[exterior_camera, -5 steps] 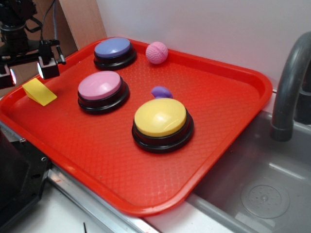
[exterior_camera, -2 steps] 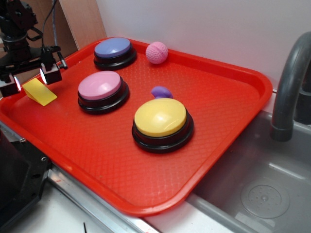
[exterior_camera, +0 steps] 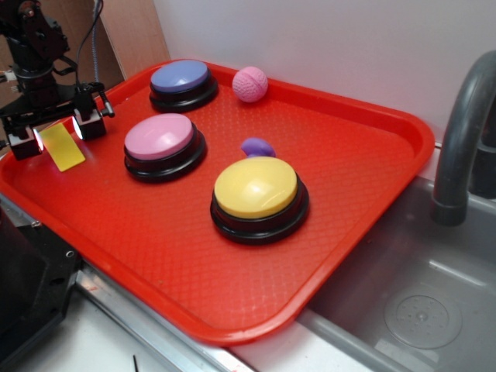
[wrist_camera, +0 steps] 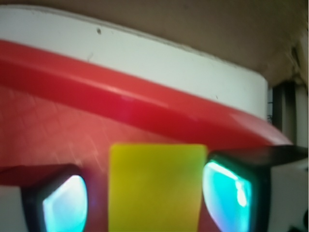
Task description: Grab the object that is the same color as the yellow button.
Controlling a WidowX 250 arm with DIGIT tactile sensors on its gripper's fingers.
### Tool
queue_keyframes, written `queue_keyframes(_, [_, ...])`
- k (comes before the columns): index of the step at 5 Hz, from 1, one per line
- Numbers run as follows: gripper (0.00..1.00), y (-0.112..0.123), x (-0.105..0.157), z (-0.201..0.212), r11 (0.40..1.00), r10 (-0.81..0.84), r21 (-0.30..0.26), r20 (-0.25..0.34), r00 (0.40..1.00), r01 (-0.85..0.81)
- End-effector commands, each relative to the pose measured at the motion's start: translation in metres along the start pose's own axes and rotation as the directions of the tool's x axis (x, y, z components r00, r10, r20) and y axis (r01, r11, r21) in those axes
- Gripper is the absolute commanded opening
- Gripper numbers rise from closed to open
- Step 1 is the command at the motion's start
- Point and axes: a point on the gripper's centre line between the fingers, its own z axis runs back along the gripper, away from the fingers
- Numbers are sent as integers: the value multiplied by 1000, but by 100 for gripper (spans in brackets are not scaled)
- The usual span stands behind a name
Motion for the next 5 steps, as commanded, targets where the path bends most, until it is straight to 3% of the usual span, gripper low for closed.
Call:
queue_keyframes(1, [0, 8, -5, -2, 1000, 2, 25, -9, 1000, -2])
queue_keyframes(5, [0, 6, -26, 81, 980, -188, -50, 44, 981, 191])
